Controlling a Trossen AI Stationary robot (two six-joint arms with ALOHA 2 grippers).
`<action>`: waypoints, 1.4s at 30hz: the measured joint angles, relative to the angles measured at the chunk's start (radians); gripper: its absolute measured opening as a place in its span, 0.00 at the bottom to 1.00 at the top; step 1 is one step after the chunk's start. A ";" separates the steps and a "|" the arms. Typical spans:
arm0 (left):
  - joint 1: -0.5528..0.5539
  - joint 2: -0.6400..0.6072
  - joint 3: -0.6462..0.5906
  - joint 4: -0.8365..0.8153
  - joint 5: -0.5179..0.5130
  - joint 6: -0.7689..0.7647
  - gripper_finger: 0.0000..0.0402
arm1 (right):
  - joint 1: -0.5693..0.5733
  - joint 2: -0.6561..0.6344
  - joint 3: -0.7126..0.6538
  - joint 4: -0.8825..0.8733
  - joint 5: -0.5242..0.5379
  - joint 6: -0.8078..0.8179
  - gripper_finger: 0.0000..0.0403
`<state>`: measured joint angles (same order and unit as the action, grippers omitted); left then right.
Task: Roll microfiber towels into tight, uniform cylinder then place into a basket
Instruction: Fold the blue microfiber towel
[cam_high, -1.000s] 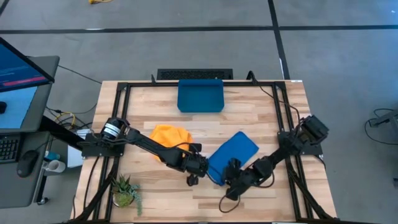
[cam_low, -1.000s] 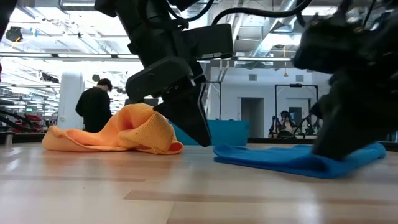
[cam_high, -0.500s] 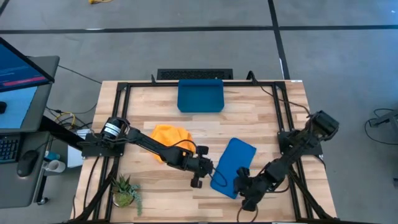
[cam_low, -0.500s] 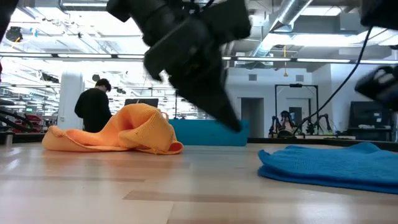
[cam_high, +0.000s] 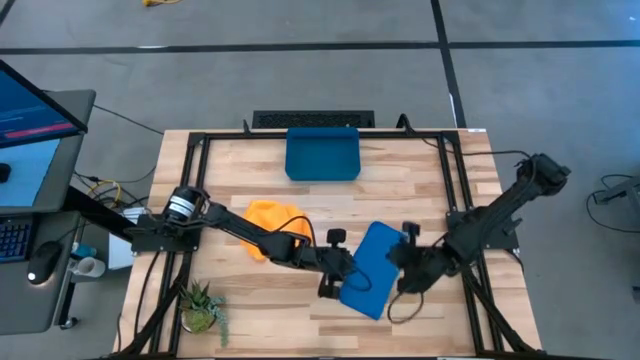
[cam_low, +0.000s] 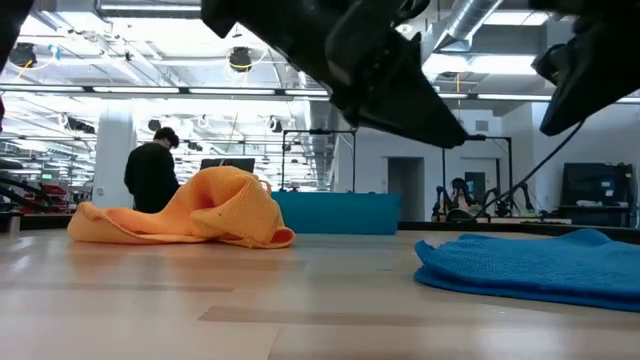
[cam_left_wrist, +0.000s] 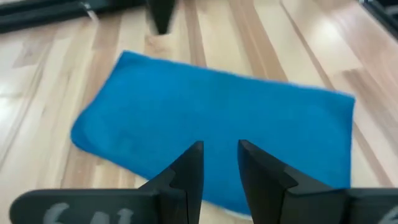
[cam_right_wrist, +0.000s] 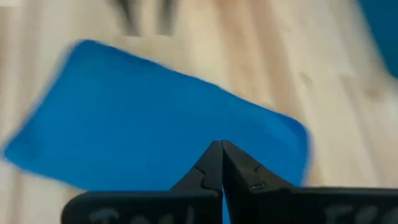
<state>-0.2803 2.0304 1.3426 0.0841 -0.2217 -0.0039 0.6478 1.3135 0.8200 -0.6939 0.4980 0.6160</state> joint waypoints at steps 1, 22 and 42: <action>0.008 0.000 0.000 0.017 0.011 0.001 0.23 | -0.022 -0.013 0.000 -0.033 0.001 0.023 0.06; 0.095 0.197 0.026 0.277 0.155 0.003 0.23 | -0.148 -0.059 -0.172 -0.003 -0.102 0.161 0.06; 0.162 0.214 0.029 0.123 0.108 -0.161 0.23 | -0.234 -0.049 -0.172 0.052 -0.131 0.152 0.06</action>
<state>-0.1187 2.2440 1.3716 0.2066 -0.1135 -0.1646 0.4141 1.2640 0.6479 -0.6419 0.3672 0.7685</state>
